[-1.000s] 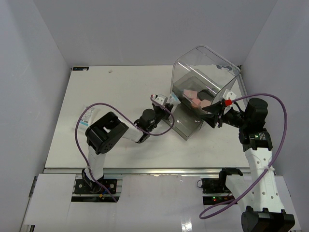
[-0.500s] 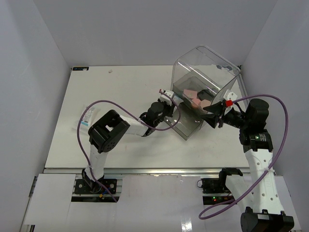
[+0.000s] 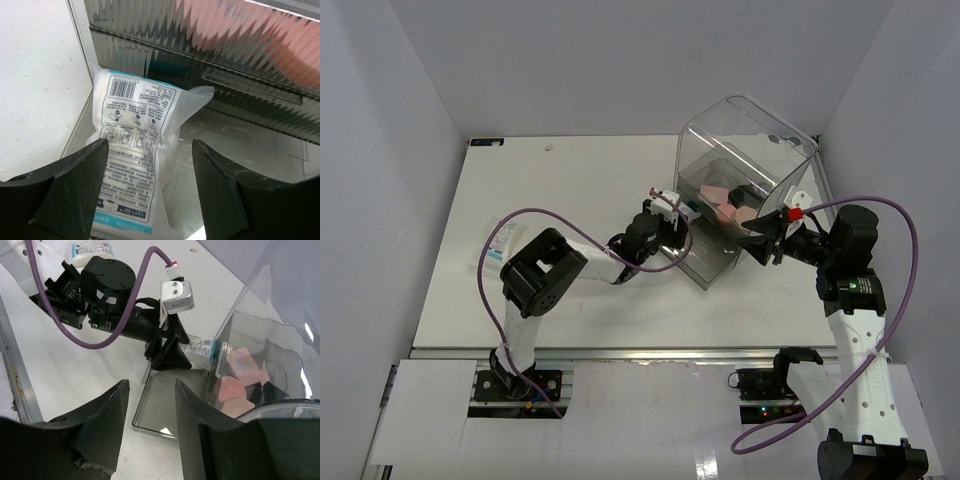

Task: Organize the makeup

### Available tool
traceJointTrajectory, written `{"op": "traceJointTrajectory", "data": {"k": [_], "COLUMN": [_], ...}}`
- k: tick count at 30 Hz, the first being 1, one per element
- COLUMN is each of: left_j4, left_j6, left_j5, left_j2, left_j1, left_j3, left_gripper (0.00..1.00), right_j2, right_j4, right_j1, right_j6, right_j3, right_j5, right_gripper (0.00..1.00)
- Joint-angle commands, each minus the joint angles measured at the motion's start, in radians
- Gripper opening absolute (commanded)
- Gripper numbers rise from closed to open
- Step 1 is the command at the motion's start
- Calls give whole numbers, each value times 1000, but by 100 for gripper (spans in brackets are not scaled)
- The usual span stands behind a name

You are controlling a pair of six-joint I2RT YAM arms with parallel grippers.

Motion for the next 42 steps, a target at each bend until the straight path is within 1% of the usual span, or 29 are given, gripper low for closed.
{"op": "traceJointTrajectory", "data": {"k": [1,2,8,10,12,13,16,17,18,20,21,23,25,28,31,33,35,40,42], "left_j4": [6,1,-86,-170,-329,-425,-810,-871,-933,-1021,-1039,-1043,-1028,-1024,-1029,-1028,-1023,-1001,-1003], "left_j6": [-5,-5,6,16,-31,-74,-174,-169,-140,-94,-74,-38,-20,-16,2,12,22,61,85], "left_j5": [47,49,72,53,-4,18,200,250,273,238,188,43,-12,-85,-168,-277,-306,-313,-339], "left_j2": [-142,-147,-350,-430,-510,-538,-624,-645,-677,-727,-742,-766,-761,-704,-620,-546,-505,-429,-393], "left_j1": [-3,-3,-4,0,17,45,233,285,385,468,515,569,627,696,725,730,734,740,740], "left_j3": [-22,-23,-78,-102,-110,-98,-67,-81,-108,-161,-184,-225,-249,-219,-175,-151,-129,-82,-53], "left_gripper": [79,79,79,79,78,76,73,71,71,74,77,81,82,81,81,81,81,79,79], "right_j2": [-13,-13,-19,-20,-25,-27,-38,-39,-38,-34,-30,-27,-28,-36,-42,-45,-45,-47,-47], "right_j4": [3,3,0,-4,-6,-6,-5,-5,-5,-5,-4,-5,-5,-5,-5,-6,-6,-6,-7], "right_j1": [-6,-6,-7,-7,-7,-7,-9,-9,-10,-11,-11,-13,-13,-14,-15,-15,-15,-15,-15], "right_j6": [6,6,3,3,0,-1,-8,-9,-11,-17,-20,-25,-28,-33,-38,-42,-46,-49,-51], "right_j3": [-13,-13,-15,-14,-15,-16,-27,-30,-35,-42,-44,-50,-57,-66,-73,-77,-80,-85,-87], "right_j5": [-24,-25,-33,-38,-42,-45,-53,-56,-61,-73,-81,-89,-96,-107,-109,-113,-116,-123,-123], "right_gripper": [49,49,49,49,49,49,49,49,49,49,49,50,50,50,51,51,51,51,51]}}
